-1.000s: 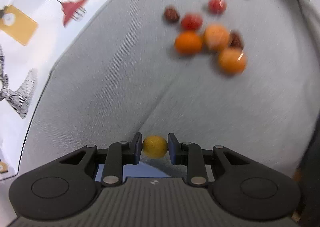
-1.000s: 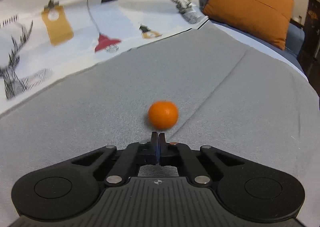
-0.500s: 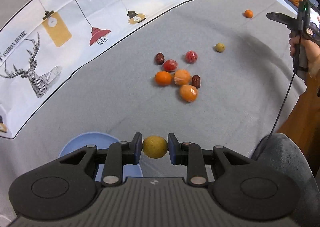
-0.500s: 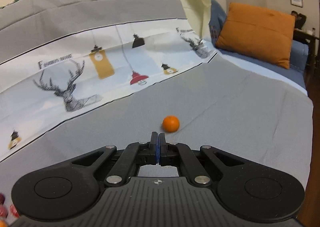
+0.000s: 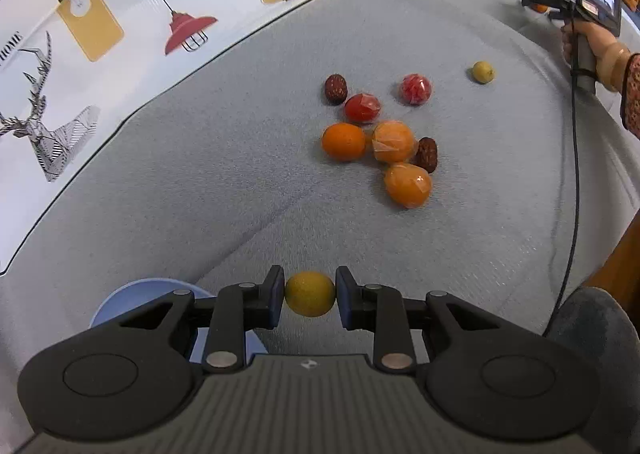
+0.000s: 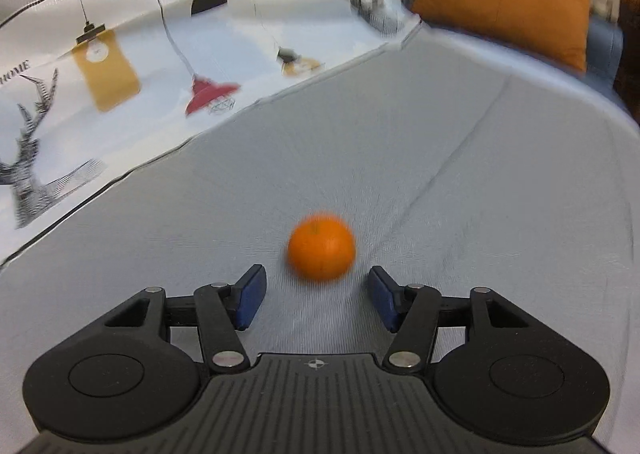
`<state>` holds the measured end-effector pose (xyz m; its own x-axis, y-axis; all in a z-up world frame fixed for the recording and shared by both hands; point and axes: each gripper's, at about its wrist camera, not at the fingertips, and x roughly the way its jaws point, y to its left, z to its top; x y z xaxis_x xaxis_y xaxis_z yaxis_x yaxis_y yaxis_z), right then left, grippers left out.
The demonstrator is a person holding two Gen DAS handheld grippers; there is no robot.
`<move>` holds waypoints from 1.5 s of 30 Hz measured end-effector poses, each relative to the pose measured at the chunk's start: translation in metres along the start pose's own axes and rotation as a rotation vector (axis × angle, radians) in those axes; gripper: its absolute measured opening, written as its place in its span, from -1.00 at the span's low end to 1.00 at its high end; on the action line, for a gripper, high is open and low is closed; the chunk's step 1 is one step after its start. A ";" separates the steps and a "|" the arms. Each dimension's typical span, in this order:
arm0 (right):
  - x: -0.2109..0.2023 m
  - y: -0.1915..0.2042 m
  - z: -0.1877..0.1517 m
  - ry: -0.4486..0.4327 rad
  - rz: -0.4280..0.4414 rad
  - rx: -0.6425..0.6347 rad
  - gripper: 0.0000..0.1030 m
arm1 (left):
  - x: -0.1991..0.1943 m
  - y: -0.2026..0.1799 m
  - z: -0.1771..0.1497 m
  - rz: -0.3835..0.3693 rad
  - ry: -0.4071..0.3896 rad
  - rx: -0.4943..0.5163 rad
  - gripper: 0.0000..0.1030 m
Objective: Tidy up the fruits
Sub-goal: 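Carry the yellow fruit and mandarin in both tools over the blue plate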
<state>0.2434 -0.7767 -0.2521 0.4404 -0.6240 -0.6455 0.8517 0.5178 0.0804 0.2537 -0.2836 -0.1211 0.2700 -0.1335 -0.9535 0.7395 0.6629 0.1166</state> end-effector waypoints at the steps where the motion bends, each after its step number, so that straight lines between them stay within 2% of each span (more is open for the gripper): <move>1: 0.005 0.006 0.000 -0.005 -0.024 -0.048 -0.33 | 0.002 0.001 0.001 0.001 0.001 -0.004 -0.41; 3: 0.002 0.011 -0.001 -0.017 -0.042 -0.103 -0.33 | 0.001 0.005 0.000 -0.003 0.000 -0.017 -0.41; 6: -0.030 0.007 -0.006 -0.025 0.022 -0.069 -0.33 | -0.013 0.012 -0.005 -0.007 -0.013 -0.063 -0.41; 8: -0.073 0.009 -0.012 -0.074 0.112 -0.084 -0.33 | -0.033 0.018 -0.014 -0.007 -0.040 -0.099 -0.41; 11: -0.164 0.013 -0.024 -0.134 0.298 -0.097 -0.33 | -0.070 0.022 -0.033 0.006 -0.083 -0.149 -0.41; 17: -0.348 0.016 -0.063 -0.164 0.627 -0.135 -0.33 | -0.150 0.023 -0.106 -0.018 -0.149 -0.263 -0.41; 20: -0.423 0.023 -0.095 -0.159 0.734 -0.209 -0.33 | -0.180 0.021 -0.151 -0.019 -0.166 -0.312 -0.41; 23: -0.491 0.030 -0.136 -0.125 0.843 -0.305 -0.33 | -0.203 0.020 -0.198 0.004 -0.168 -0.372 -0.41; 26: -0.539 0.034 -0.173 -0.041 0.927 -0.348 -0.33 | -0.219 0.020 -0.243 0.020 -0.169 -0.435 -0.41; 30: -0.587 0.044 -0.216 0.055 0.986 -0.478 -0.33 | -0.230 0.013 -0.297 0.040 -0.179 -0.459 -0.41; 33: -0.620 0.046 -0.237 0.058 1.014 -0.560 -0.33 | -0.233 0.010 -0.328 0.036 -0.187 -0.488 -0.41; 39: -0.659 0.042 -0.251 0.005 1.014 -0.659 -0.33 | -0.238 0.005 -0.354 0.036 -0.232 -0.500 -0.41; 45: -0.666 0.052 -0.252 -0.021 0.998 -0.703 -0.33 | -0.244 0.006 -0.357 0.041 -0.272 -0.504 -0.41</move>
<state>-0.0777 -0.1867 -0.0093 0.8234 0.2224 -0.5220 -0.1992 0.9747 0.1011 -0.0277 0.0162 0.0131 0.4904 -0.2407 -0.8376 0.3576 0.9320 -0.0585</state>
